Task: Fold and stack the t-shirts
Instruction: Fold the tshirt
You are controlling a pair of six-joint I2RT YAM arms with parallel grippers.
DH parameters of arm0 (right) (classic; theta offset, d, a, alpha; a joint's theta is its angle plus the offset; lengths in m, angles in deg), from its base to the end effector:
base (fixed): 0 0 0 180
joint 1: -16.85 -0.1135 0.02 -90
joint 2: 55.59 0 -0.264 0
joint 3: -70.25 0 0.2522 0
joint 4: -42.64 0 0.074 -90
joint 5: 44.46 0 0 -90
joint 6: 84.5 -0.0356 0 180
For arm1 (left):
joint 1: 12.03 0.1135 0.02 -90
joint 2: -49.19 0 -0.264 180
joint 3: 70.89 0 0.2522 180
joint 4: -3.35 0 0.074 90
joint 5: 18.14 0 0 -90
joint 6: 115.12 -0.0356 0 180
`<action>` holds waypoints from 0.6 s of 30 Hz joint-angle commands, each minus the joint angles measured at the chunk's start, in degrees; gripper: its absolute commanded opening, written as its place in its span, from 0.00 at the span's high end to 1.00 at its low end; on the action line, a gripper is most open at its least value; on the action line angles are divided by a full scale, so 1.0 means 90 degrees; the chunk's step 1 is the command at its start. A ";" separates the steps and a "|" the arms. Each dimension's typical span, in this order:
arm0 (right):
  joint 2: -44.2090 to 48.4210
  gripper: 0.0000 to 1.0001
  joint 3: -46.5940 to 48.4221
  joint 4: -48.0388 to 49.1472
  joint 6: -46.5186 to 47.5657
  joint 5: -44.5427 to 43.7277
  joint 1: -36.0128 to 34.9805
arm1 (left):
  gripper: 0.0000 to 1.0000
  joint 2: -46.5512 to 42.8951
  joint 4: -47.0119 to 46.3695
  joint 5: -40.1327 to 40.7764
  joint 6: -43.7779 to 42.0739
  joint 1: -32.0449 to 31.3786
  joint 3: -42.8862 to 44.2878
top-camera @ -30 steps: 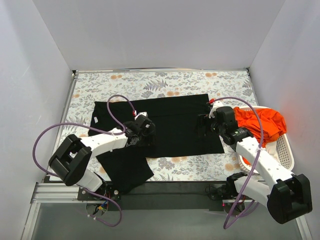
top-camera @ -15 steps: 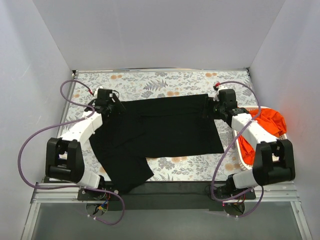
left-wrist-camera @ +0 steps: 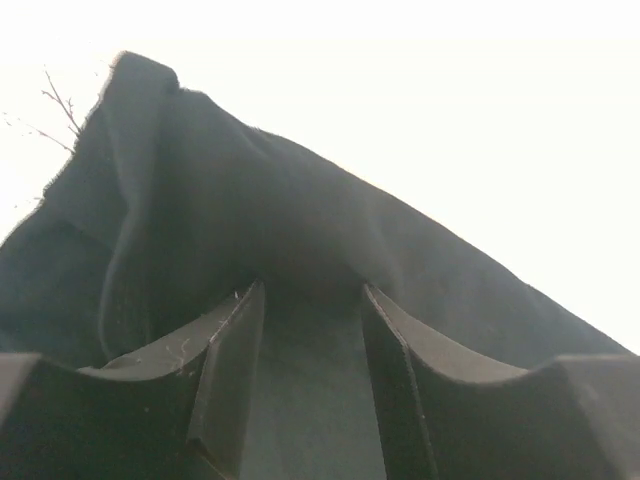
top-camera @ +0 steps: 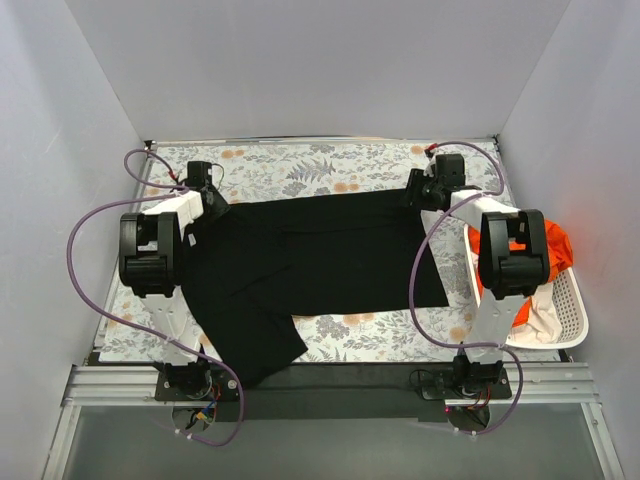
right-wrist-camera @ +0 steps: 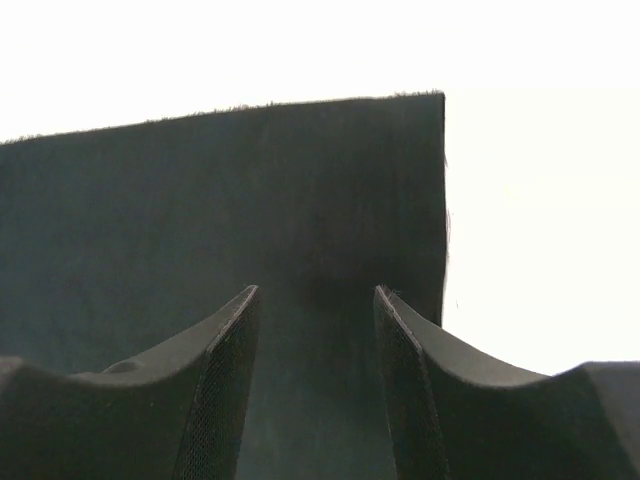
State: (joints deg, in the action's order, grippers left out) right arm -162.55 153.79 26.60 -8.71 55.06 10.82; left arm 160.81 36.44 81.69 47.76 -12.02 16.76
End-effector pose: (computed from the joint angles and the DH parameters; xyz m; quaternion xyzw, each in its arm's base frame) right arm 0.4098 0.0492 0.1964 0.0289 0.9014 0.1486 0.4056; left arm 0.4070 0.0061 0.1649 -0.5871 0.7542 -0.1017 0.2761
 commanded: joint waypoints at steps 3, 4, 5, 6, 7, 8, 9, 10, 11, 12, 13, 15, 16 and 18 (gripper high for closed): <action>-0.0859 0.53 0.0878 0.0595 -0.0226 0.0358 0.0180 | 0.59 0.0293 -0.0078 0.0188 -0.0168 0.0291 0.0335; -0.1150 0.53 0.0957 0.0605 -0.0295 0.0368 0.0219 | 0.59 0.0439 -0.0078 0.0197 -0.0178 0.0321 0.0335; -0.1298 0.53 0.1064 0.0586 -0.0392 0.0339 0.0278 | 0.59 0.0498 -0.0068 0.0197 -0.0159 0.0369 0.0364; -0.1425 0.54 0.1123 0.0566 -0.0470 0.0291 0.0307 | 0.59 0.0557 -0.0078 0.0197 -0.0149 0.0389 0.0365; -0.1620 0.54 0.1211 0.0566 -0.0539 0.0222 0.0337 | 0.60 0.0683 -0.0078 0.0197 -0.0129 0.0418 0.0365; -0.1718 0.54 0.1250 0.0547 -0.0704 0.0135 0.0385 | 0.60 0.0743 -0.0068 0.0188 -0.0100 0.0448 0.0413; -0.1864 0.54 0.1289 0.0508 -0.0773 0.0105 0.0483 | 0.60 0.0811 -0.0039 0.0168 -0.0090 0.0506 0.0442; -0.1943 0.54 0.1396 0.0459 -0.0812 0.0066 0.0532 | 0.60 0.0870 -0.0029 0.0120 -0.0081 0.0516 0.0481; -0.2012 0.54 0.1475 0.0401 -0.0842 -0.0012 0.0561 | 0.60 0.0996 -0.0029 0.0119 -0.0090 0.0526 0.0530; -0.2177 0.54 0.1591 0.0265 -0.0910 -0.0032 0.0600 | 0.60 0.1055 -0.0019 0.0119 -0.0139 0.0526 0.0618; -0.2265 0.54 0.1709 0.0264 -0.0949 0.0026 0.0601 | 0.60 0.1123 0.0010 0.0090 -0.0158 0.0526 0.0686; -0.2519 0.54 0.2119 -0.0106 -0.1008 0.0036 0.0610 | 0.60 0.1328 0.0049 0.0003 -0.0178 0.0516 0.0910; -0.2588 0.54 0.2255 -0.0301 -0.1018 -0.0022 0.0601 | 0.59 0.1397 0.0059 -0.0172 -0.0178 0.0526 0.0989; -0.2734 0.53 0.2588 -0.0410 -0.1037 -0.0013 0.0806 | 0.57 0.1514 0.0059 -0.0349 -0.0178 0.0526 0.1222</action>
State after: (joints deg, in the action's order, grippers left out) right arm -183.31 174.21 28.63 -17.87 59.52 15.06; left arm 169.92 34.15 79.76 47.21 -8.39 26.94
